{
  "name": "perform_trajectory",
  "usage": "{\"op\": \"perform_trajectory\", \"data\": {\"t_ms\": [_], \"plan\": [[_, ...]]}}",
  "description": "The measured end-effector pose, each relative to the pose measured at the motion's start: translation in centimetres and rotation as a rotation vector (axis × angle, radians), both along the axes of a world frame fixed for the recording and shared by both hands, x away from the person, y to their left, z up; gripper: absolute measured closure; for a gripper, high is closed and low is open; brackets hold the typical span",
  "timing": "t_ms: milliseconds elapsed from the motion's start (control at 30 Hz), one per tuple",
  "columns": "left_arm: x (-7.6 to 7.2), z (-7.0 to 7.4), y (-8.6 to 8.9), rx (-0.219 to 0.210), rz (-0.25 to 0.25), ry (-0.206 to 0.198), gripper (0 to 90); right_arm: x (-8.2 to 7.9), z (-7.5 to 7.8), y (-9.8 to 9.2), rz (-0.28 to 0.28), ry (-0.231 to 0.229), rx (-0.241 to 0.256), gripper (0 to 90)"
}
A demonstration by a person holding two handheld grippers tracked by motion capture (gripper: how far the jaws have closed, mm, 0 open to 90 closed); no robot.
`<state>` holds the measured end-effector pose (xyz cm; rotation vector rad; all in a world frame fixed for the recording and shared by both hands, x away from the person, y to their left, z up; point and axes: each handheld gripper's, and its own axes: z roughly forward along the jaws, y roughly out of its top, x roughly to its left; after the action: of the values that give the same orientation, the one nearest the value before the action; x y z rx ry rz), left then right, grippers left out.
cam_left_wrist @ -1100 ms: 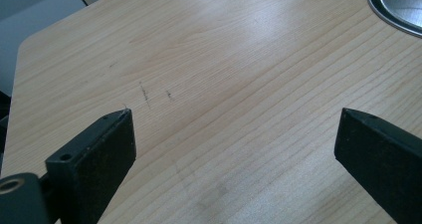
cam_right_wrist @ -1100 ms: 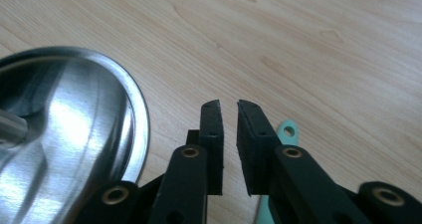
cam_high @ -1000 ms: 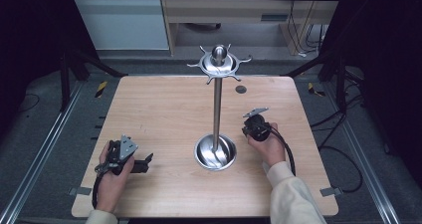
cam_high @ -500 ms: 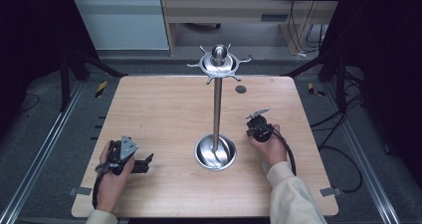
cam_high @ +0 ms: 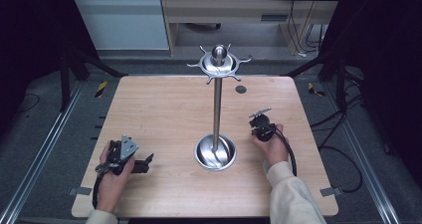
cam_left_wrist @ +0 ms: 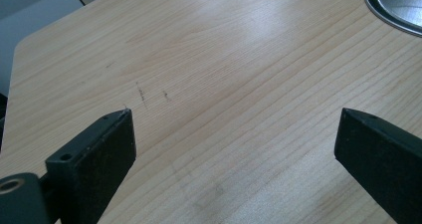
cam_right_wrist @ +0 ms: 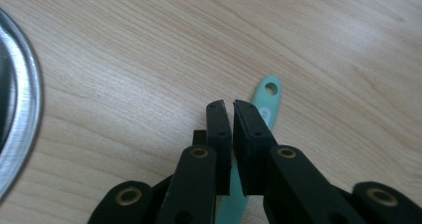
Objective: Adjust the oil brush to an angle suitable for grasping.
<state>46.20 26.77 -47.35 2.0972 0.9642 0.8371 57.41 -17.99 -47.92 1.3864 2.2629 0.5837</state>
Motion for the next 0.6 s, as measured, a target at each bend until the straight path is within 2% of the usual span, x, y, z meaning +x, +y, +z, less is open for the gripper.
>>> {"op": "perform_trajectory", "data": {"t_ms": [33, 100, 167, 233, 300, 367, 433, 533, 600], "plan": [[0.0, 0.0, 0.0, 0.001, -0.001, 0.0, 2.4, 0.0, 0.0, 0.0, 0.0, 0.0, 0.0, 84.4], [0.0, 0.0, 0.0, 0.001, 0.0, -0.001, 2.4, -0.2, 0.6, -0.2, -0.001, -0.004, 0.042, 82.8], [0.0, 0.0, 0.0, 0.0, 0.001, -0.001, 2.4, -0.6, 1.3, -0.4, -0.005, -0.011, 0.062, 79.6], [0.0, 0.0, 0.0, -0.001, 0.002, -0.001, 2.4, -1.3, 2.0, -0.4, -0.011, 0.007, 0.061, 72.9], [0.0, 0.0, 0.0, -0.003, 0.005, -0.006, 2.4, -1.5, 2.2, -0.5, -0.014, 0.015, 0.059, 71.4], [0.0, 0.0, 0.0, -0.003, 0.005, -0.006, 2.4, -2.3, 2.6, -0.9, -0.025, 0.044, 0.071, 66.3], [0.0, 0.0, 0.0, -0.002, 0.004, -0.005, 2.4, -2.5, 2.7, -1.0, -0.027, 0.049, 0.07, 64.5], [-0.1, 0.1, 0.1, -0.003, 0.006, -0.004, 2.4, -3.2, 2.9, -1.3, -0.044, 0.093, 0.08, 58.4], [-0.1, 0.1, 0.1, -0.004, 0.006, -0.003, 2.4, -3.5, 2.9, -1.4, -0.052, 0.101, 0.075, 56.7]]}}
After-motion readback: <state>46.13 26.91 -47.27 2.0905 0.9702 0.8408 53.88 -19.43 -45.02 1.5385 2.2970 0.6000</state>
